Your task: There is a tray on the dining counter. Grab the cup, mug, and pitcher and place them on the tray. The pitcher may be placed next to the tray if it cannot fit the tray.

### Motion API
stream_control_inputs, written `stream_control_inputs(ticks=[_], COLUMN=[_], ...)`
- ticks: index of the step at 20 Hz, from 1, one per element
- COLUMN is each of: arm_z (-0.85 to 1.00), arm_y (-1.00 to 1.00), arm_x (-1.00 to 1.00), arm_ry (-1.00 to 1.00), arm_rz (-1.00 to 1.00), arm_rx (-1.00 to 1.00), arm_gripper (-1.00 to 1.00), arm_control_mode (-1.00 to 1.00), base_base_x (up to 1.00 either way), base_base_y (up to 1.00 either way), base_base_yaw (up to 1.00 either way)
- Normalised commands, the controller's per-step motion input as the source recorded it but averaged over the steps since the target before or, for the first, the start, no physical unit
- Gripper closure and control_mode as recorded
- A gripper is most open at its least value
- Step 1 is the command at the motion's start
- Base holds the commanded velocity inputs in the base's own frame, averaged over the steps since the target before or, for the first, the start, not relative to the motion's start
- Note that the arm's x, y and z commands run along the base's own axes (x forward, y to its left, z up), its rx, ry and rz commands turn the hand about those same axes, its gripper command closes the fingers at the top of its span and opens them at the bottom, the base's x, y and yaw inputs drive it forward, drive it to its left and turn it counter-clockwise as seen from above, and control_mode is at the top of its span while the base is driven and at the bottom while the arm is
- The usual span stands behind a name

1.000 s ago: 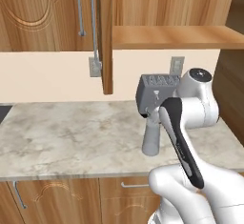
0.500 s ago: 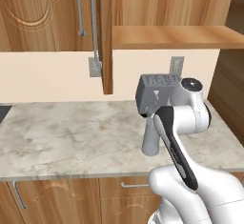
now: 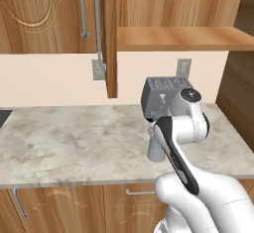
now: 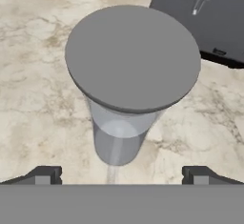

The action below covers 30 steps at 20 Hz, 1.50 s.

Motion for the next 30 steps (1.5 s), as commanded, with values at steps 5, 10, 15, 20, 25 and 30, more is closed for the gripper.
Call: stream_control_inputs(ticks=[5, 10, 15, 20, 25, 30], arm_z=[-0.24, -0.23, -0.23, -0.07, 0.0, 0.0], arm_y=[0.03, 0.0, 0.0, 0.0, 0.0, 0.0], arm_x=[0.24, 0.23, 0.2, 0.05, 0.0, 0.0], arm_ry=[0.0, 0.0, 0.0, 0.02, 0.0, 0.0], arm_rz=[0.0, 0.0, 0.0, 0.0, 0.0, 0.0], arm_rx=[0.0, 0.01, 0.03, 0.02, 0.0, 0.0], arm_gripper=[-1.0, -1.0, -1.0, -1.0, -1.0, -1.0], arm_control_mode=[-1.0, -1.0, -1.0, -1.0, -1.0, -1.0], base_base_x=[0.0, 0.0, 0.0, 0.0, 0.0, 0.0], base_base_y=[0.0, 0.0, 0.0, 0.0, 0.0, 0.0], base_base_yaw=[0.0, 0.0, 0.0, 0.0, 0.0, 0.0])
